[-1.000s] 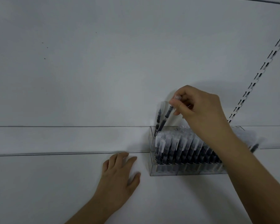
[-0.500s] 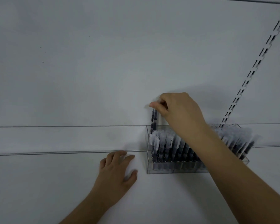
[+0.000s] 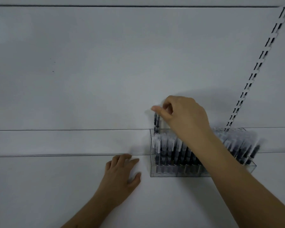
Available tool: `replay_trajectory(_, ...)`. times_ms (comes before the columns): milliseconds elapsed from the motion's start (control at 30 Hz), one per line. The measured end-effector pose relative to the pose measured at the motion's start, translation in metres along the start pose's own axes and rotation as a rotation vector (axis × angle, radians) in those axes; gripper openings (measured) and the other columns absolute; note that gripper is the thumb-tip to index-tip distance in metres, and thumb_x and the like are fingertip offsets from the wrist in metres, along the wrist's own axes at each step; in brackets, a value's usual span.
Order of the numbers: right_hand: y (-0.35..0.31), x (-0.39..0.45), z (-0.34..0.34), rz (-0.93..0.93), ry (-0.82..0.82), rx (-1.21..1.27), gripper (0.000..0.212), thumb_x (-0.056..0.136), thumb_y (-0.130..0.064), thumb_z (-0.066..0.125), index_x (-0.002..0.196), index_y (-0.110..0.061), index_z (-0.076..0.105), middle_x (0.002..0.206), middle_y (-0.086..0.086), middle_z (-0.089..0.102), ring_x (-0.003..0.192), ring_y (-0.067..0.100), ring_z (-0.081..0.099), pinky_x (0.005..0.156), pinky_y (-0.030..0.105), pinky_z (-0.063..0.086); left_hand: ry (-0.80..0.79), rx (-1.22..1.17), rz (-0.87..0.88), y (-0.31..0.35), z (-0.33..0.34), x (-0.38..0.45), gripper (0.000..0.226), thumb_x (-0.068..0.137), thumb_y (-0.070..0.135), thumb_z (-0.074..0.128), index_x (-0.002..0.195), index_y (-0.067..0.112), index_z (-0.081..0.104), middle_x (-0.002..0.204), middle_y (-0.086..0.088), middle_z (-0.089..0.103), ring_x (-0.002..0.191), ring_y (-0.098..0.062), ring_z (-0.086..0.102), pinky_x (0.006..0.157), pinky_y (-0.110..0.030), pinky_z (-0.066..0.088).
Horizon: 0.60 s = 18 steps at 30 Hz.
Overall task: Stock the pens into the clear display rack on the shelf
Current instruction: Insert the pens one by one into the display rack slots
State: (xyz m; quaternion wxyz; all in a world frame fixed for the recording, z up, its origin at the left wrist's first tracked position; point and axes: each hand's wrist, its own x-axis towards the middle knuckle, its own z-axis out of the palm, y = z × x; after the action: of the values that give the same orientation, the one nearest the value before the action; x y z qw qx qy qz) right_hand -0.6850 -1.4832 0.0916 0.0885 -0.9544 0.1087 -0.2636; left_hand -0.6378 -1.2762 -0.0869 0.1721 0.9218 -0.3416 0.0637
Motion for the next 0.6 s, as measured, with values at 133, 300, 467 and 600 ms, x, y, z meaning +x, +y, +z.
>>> replay_trajectory(133,-0.036,-0.013,-0.006,-0.081,0.281,0.329,0.037,0.100,-0.052,0.043,0.101,-0.021,0.063,0.093,-0.009,0.064,0.080,0.005,0.058,0.068,0.026,0.050,-0.078,0.003,0.020,-0.004,-0.003,0.000,0.057,0.088,0.061,0.029,0.140,0.040,0.036,0.146,0.015,0.031,0.136,-0.007,0.025,0.109,-0.026,0.019)
replay_trajectory(300,-0.117,-0.032,0.030,-0.280,0.001,0.689,0.048,0.100,-0.050,0.041,0.135,-0.018,0.050,0.131,-0.006,0.056,0.122,0.007,0.049,0.103,0.022,0.041,-0.178,-0.088,-0.085,-0.024,-0.026,-0.007,0.029,0.098,0.039,0.036,0.115,0.022,0.052,0.132,0.003,0.053,0.122,-0.011,0.045,0.106,-0.028,0.030)
replay_trajectory(467,-0.209,-0.027,0.055,-0.379,-0.097,0.823,0.057,0.100,-0.052,0.038,0.147,-0.020,0.036,0.151,-0.006,0.040,0.140,0.005,0.032,0.114,0.021,0.027,0.110,-0.216,-0.287,-0.059,-0.077,-0.067,0.025,0.095,0.041,0.046,0.117,0.034,0.054,0.117,0.025,0.047,0.113,-0.001,0.049,0.101,-0.026,0.040)
replay_trajectory(600,-0.294,-0.040,0.069,-0.466,-0.132,0.945,0.060,0.099,-0.054,0.036,0.149,-0.022,0.034,0.153,-0.008,0.038,0.142,0.002,0.030,0.115,0.021,0.028,0.250,-0.197,-0.391,-0.118,-0.108,-0.128,0.046,0.089,0.058,0.030,0.127,0.040,0.049,0.133,0.021,0.048,0.121,-0.001,0.045,0.103,-0.033,0.042)
